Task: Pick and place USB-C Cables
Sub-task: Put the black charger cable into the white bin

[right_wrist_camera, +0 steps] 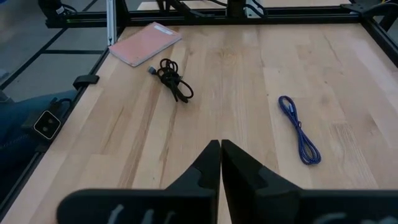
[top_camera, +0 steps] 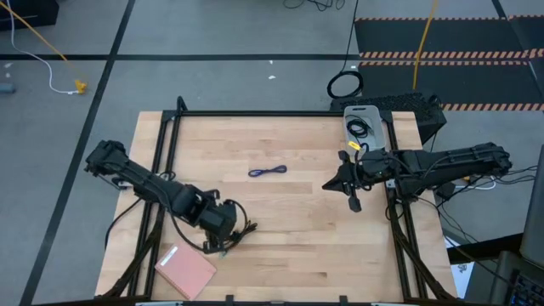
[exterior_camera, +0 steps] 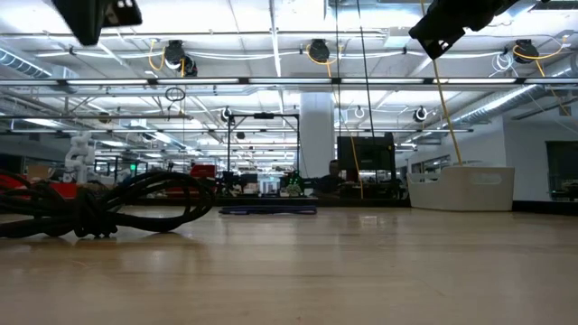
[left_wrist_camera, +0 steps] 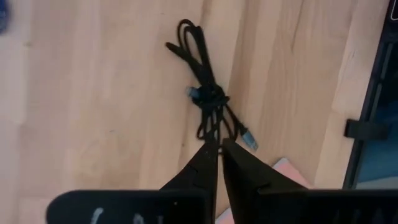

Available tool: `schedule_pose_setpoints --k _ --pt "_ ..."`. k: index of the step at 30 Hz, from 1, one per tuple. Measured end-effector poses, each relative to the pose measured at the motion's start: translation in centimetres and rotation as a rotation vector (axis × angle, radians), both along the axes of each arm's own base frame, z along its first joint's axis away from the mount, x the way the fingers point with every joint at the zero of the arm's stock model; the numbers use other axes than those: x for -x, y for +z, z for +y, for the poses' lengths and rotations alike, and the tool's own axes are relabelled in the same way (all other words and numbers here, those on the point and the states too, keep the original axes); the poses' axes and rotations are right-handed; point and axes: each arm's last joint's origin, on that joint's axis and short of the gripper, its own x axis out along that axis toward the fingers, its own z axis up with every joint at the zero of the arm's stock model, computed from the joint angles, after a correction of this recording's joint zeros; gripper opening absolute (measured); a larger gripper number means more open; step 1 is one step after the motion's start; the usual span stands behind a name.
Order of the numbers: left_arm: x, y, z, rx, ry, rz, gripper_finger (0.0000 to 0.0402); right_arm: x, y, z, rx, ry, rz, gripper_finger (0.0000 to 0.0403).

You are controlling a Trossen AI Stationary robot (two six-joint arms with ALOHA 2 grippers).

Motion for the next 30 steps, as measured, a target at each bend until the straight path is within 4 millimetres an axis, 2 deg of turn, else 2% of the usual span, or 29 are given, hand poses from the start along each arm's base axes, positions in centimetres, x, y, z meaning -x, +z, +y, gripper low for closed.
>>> schedule_pose_setpoints --k 3,9,24,30 --pt "0.1 -2.2 -0.7 0.018 -0.007 -0.019 0.0051 0.0 0.0 0.0 0.0 0.0 0.0 0.0006" --pt "0.9 -5.7 -1.1 0.023 -0.019 -0.015 0.0135 0.0 0.0 0.0 0.001 0.001 0.0 0.0006" --pt "2.2 -9.8 -2.2 0.007 -0.119 -0.111 0.0284 0.0 0.0 0.0 0.034 0.019 -0.005 0.0006" --pt "2.0 -11.6 -2.8 -0.021 -0.17 -0.086 0.0324 0.0 0.0 0.0 0.048 0.027 -0.012 0.0006"
